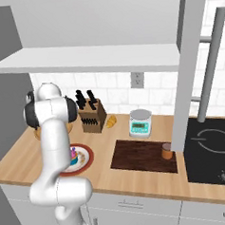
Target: From the different types of pastries on the counter, select a croissant and place it on the cutting board. Then retrieve a jar of jam from the cabinet and place it alongside the croissant on the cutting board.
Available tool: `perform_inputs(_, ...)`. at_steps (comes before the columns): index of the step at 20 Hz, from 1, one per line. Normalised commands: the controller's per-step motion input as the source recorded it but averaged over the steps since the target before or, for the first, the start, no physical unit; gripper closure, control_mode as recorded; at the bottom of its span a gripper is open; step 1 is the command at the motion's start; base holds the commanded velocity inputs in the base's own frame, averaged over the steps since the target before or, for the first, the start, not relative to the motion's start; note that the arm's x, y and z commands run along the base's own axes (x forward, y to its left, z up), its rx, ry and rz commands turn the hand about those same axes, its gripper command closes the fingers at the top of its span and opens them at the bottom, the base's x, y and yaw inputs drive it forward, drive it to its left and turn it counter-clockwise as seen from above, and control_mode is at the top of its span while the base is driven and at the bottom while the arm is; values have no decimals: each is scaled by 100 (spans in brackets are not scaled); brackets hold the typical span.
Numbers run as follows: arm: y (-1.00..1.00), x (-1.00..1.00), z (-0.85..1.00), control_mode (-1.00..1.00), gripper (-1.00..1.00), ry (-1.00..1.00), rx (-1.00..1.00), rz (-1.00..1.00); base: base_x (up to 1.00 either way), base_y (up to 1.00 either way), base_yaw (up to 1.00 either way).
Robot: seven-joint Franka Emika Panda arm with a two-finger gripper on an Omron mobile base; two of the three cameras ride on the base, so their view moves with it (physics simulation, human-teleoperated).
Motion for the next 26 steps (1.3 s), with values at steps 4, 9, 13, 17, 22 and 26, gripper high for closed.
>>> perform_inputs(4, -1, -3, 44, -100, 100, 20, 0, 0, 0, 0, 0)
perform_inputs(9, -8, -64, 6, -100, 100, 4, 0, -2, 0, 0, 0)
perform_inputs(13, -17, -84, 0, -100, 100, 1, 1, -8, 0, 0, 0)
perform_inputs(17, -39, -99, 0, -100, 100, 0, 7, -20, 0, 0, 0)
perform_inputs(22, -52, -100, 0, -100, 100, 0, 15, -31, 0, 0, 0)
perform_inputs(26, -35, -100, 0, -100, 100, -3, 12, -34, 0, 0, 0)
